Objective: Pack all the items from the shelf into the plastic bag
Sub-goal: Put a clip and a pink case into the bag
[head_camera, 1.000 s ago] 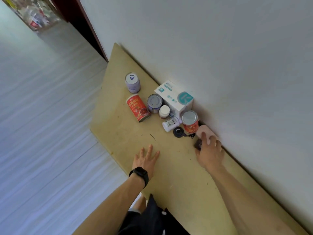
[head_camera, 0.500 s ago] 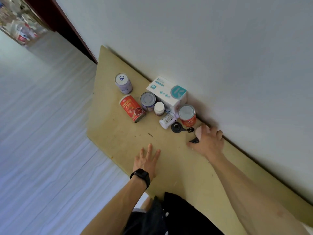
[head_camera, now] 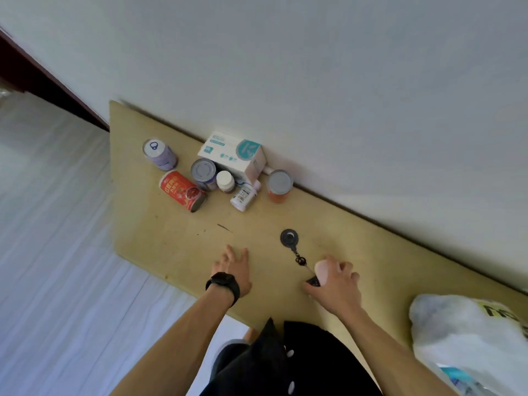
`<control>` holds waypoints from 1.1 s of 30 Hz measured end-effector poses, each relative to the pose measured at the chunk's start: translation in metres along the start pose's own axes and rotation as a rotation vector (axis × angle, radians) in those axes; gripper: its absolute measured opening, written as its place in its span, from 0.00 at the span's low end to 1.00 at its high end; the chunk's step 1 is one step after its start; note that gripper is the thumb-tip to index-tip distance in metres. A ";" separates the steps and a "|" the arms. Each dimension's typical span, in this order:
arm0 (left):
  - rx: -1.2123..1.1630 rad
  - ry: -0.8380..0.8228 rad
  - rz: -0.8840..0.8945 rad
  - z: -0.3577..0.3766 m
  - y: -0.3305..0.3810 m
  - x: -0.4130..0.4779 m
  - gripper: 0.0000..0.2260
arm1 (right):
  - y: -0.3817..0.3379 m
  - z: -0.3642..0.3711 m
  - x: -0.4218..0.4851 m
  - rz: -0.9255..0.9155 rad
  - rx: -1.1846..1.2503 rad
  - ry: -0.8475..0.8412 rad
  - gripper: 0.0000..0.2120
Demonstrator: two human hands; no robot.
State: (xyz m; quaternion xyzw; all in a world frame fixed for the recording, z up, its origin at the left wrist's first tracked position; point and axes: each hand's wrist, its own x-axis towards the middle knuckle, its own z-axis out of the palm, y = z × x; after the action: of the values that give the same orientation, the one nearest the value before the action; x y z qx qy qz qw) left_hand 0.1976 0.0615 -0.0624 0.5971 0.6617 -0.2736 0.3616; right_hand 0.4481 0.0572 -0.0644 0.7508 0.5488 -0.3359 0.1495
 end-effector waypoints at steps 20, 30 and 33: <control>0.551 0.275 0.436 0.013 0.064 0.017 0.14 | 0.071 0.024 -0.056 0.175 0.364 0.026 0.39; 0.223 0.311 0.103 0.037 0.006 -0.006 0.17 | 0.033 0.027 -0.020 0.211 0.106 0.063 0.38; 0.094 0.345 0.002 0.056 0.007 -0.013 0.16 | 0.037 0.024 -0.021 0.211 0.146 -0.005 0.39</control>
State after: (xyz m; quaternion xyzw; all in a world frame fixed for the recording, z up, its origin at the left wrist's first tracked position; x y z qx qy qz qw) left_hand 0.2134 0.0098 -0.0845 0.6521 0.6999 -0.1974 0.2146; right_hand 0.4708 0.0148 -0.0730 0.8125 0.4403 -0.3592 0.1305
